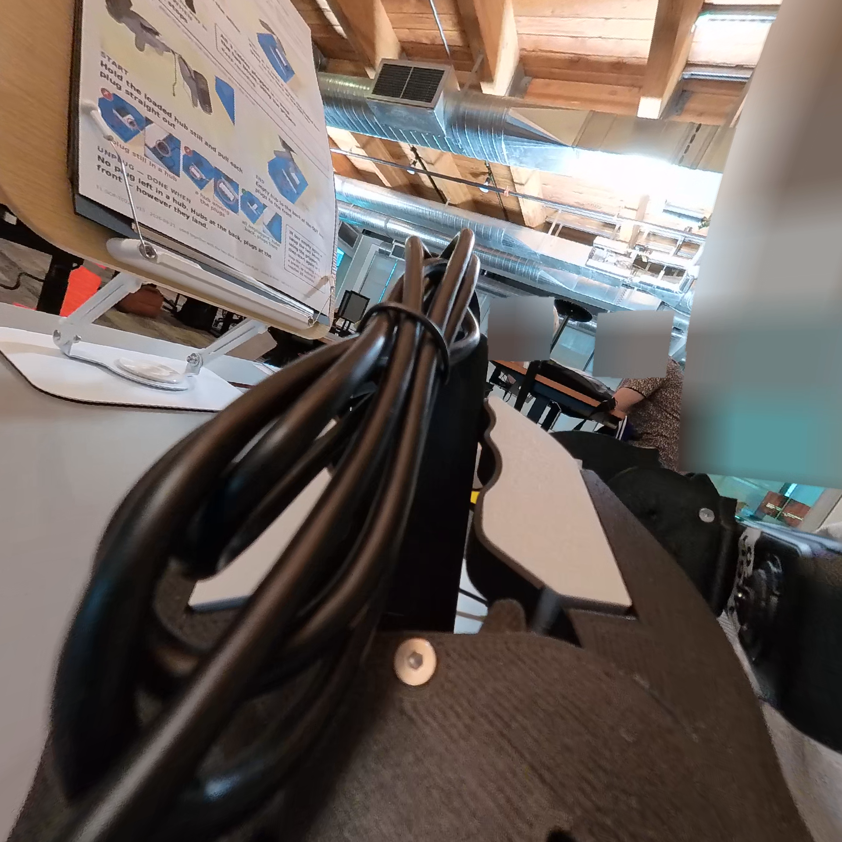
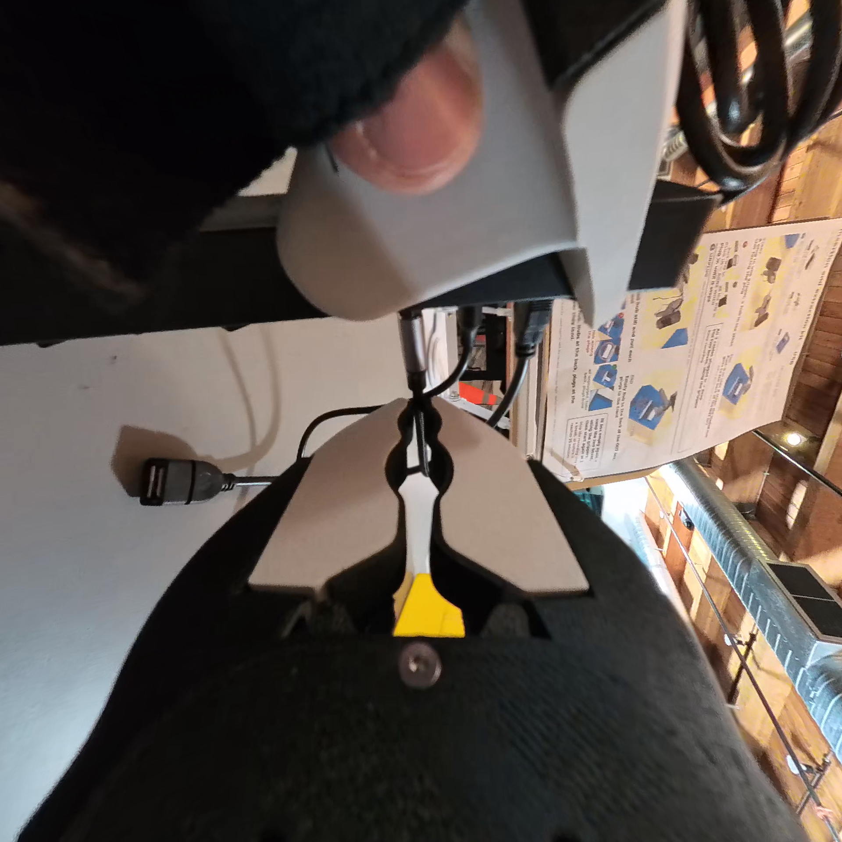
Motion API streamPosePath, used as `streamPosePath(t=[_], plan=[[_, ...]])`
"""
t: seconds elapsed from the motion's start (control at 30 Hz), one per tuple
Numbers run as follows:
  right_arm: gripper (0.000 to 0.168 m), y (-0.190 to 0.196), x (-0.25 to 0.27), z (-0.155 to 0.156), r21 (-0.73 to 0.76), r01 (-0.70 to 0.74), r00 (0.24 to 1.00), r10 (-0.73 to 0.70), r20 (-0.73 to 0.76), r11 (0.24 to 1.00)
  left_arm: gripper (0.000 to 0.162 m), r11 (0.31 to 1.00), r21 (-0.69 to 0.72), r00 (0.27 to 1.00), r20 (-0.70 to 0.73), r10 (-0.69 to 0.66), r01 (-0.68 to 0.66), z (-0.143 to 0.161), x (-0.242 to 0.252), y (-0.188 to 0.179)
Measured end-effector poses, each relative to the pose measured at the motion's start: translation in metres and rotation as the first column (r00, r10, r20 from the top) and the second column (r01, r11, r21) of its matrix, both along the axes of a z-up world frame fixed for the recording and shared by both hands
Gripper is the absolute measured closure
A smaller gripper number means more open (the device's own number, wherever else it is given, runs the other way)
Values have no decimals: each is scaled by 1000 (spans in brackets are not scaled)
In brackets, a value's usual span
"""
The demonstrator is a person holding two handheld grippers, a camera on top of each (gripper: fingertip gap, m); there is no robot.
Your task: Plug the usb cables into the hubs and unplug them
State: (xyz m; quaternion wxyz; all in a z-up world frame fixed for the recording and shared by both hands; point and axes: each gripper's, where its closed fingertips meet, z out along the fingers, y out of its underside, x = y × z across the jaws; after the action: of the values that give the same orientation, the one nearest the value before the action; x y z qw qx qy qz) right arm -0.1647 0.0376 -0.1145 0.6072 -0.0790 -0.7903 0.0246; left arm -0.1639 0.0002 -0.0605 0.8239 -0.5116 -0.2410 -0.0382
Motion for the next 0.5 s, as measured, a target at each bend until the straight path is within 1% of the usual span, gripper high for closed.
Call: streamPosePath(t=[0.17,0.3,0.43,0.5], plan=[[165,-2,1,-3,-13,-12,1000,12,-6,1000,112,1000,21,1000,29,-3,3,-1,-2,-2],[164,-1,1,3,-48,-25,999,23,-31,999,113,999,35,999,49,-22,20,-1,-2,-2],[164,-4,4,14,-70,-59,996,53,-78,996,112,999,53,997,78,-9,5,-3,-7,-5],[164,-6,6,14,-74,-66,995,60,-74,995,113,997,72,994,107,-2,-6,-4,-12,-8]])
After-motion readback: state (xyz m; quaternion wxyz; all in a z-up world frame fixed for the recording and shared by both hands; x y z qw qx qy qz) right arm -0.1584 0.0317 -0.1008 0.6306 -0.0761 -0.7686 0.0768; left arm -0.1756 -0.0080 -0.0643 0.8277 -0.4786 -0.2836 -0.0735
